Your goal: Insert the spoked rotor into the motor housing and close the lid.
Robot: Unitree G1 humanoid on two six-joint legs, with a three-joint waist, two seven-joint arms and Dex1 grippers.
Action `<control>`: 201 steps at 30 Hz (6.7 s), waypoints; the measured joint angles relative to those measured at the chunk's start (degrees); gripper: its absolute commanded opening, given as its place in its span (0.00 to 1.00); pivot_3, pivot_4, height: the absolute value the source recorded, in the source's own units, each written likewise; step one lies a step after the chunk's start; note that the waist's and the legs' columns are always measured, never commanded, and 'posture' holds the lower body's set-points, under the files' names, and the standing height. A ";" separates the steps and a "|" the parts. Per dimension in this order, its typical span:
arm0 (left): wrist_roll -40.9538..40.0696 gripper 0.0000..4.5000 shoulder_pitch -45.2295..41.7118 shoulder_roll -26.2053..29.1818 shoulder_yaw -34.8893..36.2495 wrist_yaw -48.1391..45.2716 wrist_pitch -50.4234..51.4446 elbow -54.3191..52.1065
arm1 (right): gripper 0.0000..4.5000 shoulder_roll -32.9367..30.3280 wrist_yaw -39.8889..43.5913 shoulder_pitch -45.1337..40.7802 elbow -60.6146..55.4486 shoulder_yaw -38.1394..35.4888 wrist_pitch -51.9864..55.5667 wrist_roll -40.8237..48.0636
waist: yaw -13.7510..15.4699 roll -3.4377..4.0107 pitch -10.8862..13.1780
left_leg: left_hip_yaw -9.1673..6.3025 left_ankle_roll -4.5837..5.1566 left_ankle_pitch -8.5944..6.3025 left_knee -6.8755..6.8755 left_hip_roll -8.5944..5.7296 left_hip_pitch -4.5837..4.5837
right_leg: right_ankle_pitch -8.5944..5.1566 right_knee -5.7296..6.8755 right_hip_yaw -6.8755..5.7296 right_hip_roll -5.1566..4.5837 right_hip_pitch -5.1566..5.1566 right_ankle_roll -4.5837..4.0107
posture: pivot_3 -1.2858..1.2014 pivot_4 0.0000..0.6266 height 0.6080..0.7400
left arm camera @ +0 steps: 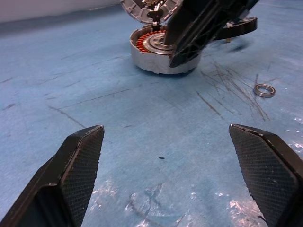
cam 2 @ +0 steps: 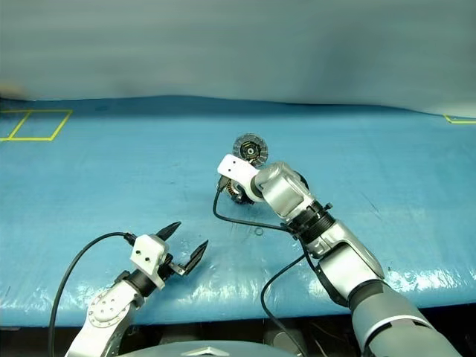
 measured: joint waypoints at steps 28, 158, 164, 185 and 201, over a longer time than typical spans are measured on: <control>-1.30 1.00 -2.07 1.89 1.19 -5.28 -0.68 0.83 | 0.84 -2.29 -8.14 10.00 -39.55 5.22 20.50 10.36 | 0.27 0.04 0.35 | 0.03 -0.18 -0.18 -0.03 0.27 -0.52 | -0.13 -0.04 -0.04 0.21 -0.65 -0.17 | 0.52 0.24 1.00; -0.60 1.00 -3.86 0.65 -2.75 -4.94 1.57 1.99 | 0.00 2.80 -25.94 35.16 -35.49 -7.97 -5.40 11.01 | 1.90 -0.44 0.80 | 0.42 -0.07 -0.21 0.09 0.26 -0.33 | 0.01 -0.22 0.26 0.14 -0.27 0.01 | 0.52 0.24 1.00; -0.56 1.00 -3.55 0.65 -2.73 -4.34 1.56 1.99 | 0.00 2.92 -25.92 34.86 -33.60 -7.75 -6.37 10.68 | 1.76 -0.44 0.80 | 0.41 -0.07 -0.21 0.09 0.26 -0.33 | 0.01 -0.22 0.26 0.14 -0.30 0.01 | 0.52 0.24 1.00; -0.12 1.00 -3.32 0.59 -2.74 -4.08 1.56 1.98 | 0.00 3.23 -24.64 33.39 -32.86 -5.39 -7.16 10.35 | 1.34 -0.43 0.81 | 0.41 -0.07 -0.21 0.08 0.26 -0.33 | 0.01 -0.22 0.26 0.14 -0.32 0.01 | 0.52 0.24 1.00; -0.06 1.00 -2.92 -0.14 -2.75 -4.10 1.56 1.99 | 0.00 2.24 -24.23 33.22 -34.54 -6.12 -5.81 11.21 | 1.06 -0.43 0.81 | 0.41 -0.07 -0.21 0.08 0.26 -0.34 | 0.01 -0.22 0.26 0.14 -0.34 0.01 | 0.52 0.24 1.00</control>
